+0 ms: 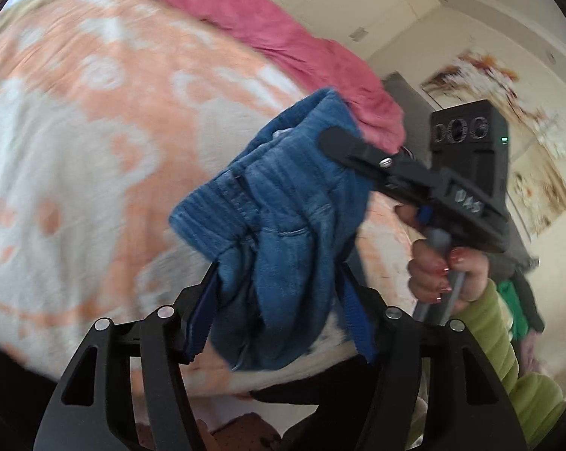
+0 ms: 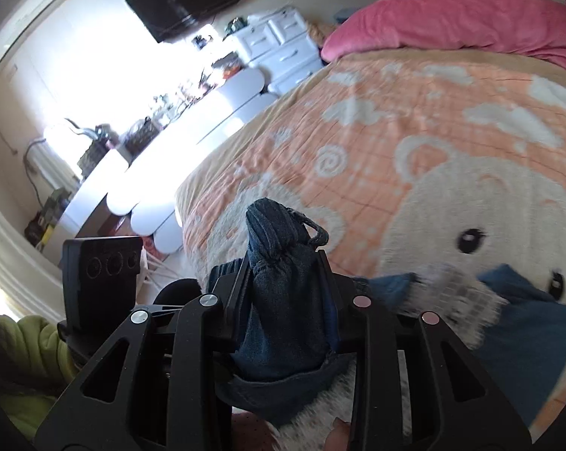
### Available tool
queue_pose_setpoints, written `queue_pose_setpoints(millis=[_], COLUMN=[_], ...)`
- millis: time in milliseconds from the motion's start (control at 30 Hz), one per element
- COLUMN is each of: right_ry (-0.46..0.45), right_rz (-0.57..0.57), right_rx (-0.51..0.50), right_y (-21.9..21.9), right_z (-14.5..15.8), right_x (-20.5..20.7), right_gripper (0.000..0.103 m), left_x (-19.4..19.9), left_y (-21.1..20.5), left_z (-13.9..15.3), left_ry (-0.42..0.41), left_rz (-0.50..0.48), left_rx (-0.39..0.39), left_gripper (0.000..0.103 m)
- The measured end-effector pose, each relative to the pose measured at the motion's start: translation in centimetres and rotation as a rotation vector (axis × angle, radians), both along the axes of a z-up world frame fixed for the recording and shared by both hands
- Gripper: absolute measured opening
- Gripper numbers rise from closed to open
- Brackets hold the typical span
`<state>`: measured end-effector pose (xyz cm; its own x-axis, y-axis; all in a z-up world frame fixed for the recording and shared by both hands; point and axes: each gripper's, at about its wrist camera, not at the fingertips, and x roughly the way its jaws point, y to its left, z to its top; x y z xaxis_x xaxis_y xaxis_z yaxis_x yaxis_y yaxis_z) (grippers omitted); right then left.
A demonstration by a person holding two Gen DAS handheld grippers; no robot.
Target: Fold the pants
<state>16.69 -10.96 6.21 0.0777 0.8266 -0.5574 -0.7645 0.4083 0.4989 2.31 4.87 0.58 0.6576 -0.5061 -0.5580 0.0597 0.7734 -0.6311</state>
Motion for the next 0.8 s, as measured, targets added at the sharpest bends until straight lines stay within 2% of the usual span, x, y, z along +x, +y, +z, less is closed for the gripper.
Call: queue_pose_setpoints(millis=[100, 167, 200, 267, 333, 367, 400, 500, 567, 667, 733, 800], right_ry=[-0.022, -0.012, -0.003, 0.005, -0.008, -0.018, -0.043, -0.098, -0.144, -0.203, -0.24, -0.296], right_rz=[-0.06, -0.109, -0.151, -0.22, -0.279, -0.302, -0.327, -0.345, -0.329, -0.272, -0.25, -0.262], right_rx=[0.016, 0.033, 0.048, 0.073, 0.062, 0.046, 0.014, -0.056, -0.099, -0.152, -0.245, -0.397], right_y=[-3.5, -5.9, -7.6, -10.5, -12.6, -13.1, -13.8, -13.7, -12.6, -10.5, -9.1, -8.2], right_z=[0.1, -0.1, -0.3, -0.7, -1.2, -1.5, -1.8, -2.5, -2.7, -2.8, -3.5, -4.7], right_x=[0.4, 0.9, 1.0, 0.9, 0.5, 0.3, -0.3, -1.7, -3.0, -4.9, -5.9, -6.5], right_gripper=[0.028, 0.042, 0.047, 0.05, 0.053, 0.053, 0.053, 0.055, 0.061, 0.064, 0.064, 0.064], left_x=[1.4, 2.0, 2.0, 2.0, 1.6, 1.4, 1.1, 1.7, 2.4, 3.9, 5.0, 6.8], left_y=[-3.7, -5.9, -6.9, -8.2, -9.2, -9.5, -9.3, -8.6, -8.1, -8.2, -7.2, -7.3], left_z=[1.3, 1.4, 1.2, 0.8, 0.4, 0.3, 0.4, 0.1, -0.1, -0.2, 0.2, 0.5], left_ry=[-0.024, -0.035, -0.037, -0.032, -0.039, -0.047, -0.06, -0.045, -0.028, -0.019, -0.028, -0.022], left_rz=[-0.068, -0.128, -0.163, -0.214, -0.239, -0.231, -0.201, -0.119, -0.075, -0.059, -0.055, -0.082], left_rx=[0.016, 0.006, -0.005, -0.016, 0.018, 0.044, 0.102, 0.219, 0.27, 0.311, 0.337, 0.341], left_gripper=[0.059, 0.06, 0.061, 0.061, 0.061, 0.061, 0.061, 0.061, 0.061, 0.061, 0.061, 0.061])
